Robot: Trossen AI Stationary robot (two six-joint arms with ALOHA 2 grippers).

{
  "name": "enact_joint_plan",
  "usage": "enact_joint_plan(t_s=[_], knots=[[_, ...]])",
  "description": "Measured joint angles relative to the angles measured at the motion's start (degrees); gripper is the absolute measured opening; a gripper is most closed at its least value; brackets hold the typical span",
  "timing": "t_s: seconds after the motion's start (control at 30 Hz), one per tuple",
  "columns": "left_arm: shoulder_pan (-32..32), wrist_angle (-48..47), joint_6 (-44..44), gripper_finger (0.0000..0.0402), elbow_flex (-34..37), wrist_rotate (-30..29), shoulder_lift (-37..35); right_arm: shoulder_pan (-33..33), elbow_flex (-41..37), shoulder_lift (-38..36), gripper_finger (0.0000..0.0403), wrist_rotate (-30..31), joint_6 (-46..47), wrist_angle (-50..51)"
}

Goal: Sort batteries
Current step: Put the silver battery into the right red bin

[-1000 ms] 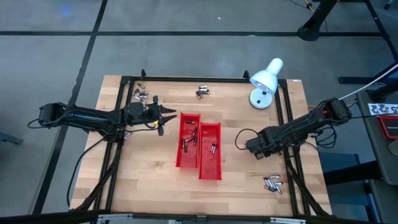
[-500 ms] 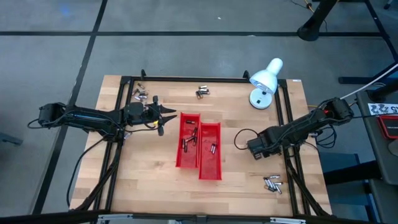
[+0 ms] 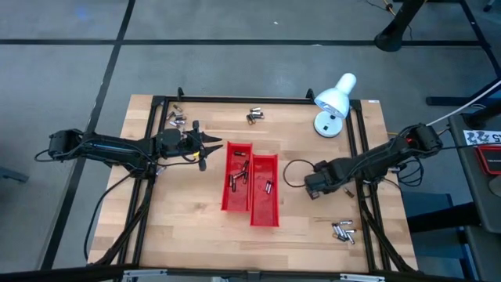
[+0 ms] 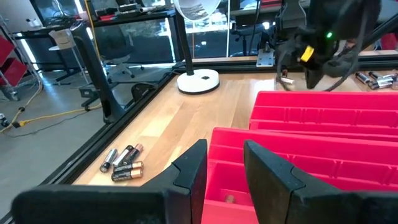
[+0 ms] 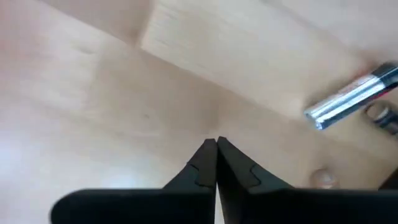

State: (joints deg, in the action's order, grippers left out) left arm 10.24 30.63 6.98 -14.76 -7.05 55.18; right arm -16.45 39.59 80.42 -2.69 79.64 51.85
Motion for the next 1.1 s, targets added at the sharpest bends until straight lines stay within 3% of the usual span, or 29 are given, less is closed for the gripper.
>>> enact_joint_plan(t_s=[0.17, 0.3, 0.4, 0.57, 0.9, 1.1], knots=[[-0.01, 0.0, 0.09, 0.0095, 0.0, 0.0, 0.0, -0.02, 6.6, -0.07, 0.0019, 7.58, -2.98, 8.78], [0.0, 0.0, 0.0, 0.0095, 0.0, 0.0, 0.0, 0.0, 7.93, -0.07, 0.004, 6.66, -4.7, 14.47], [-0.02, 0.01, 0.07, 0.0095, 0.0, 0.0, 0.0, -0.04, 6.85, 0.1, 0.0063, 7.93, 0.31, 16.74], [0.0, 0.02, 0.45, 0.0095, 0.0, 0.0, 0.0, 0.4, 3.34, 0.17, 0.011, 14.25, 10.61, 13.79], [0.0, 0.01, 0.51, 0.0095, 0.0, 0.01, 0.07, 1.22, -3.39, 0.15, 0.0226, 20.92, 19.73, 3.09], [0.0, 0.0, 0.51, 0.0095, 0.0, 0.0, 0.07, 0.98, -8.36, 0.57, 0.023, 22.79, 25.61, -3.0]])
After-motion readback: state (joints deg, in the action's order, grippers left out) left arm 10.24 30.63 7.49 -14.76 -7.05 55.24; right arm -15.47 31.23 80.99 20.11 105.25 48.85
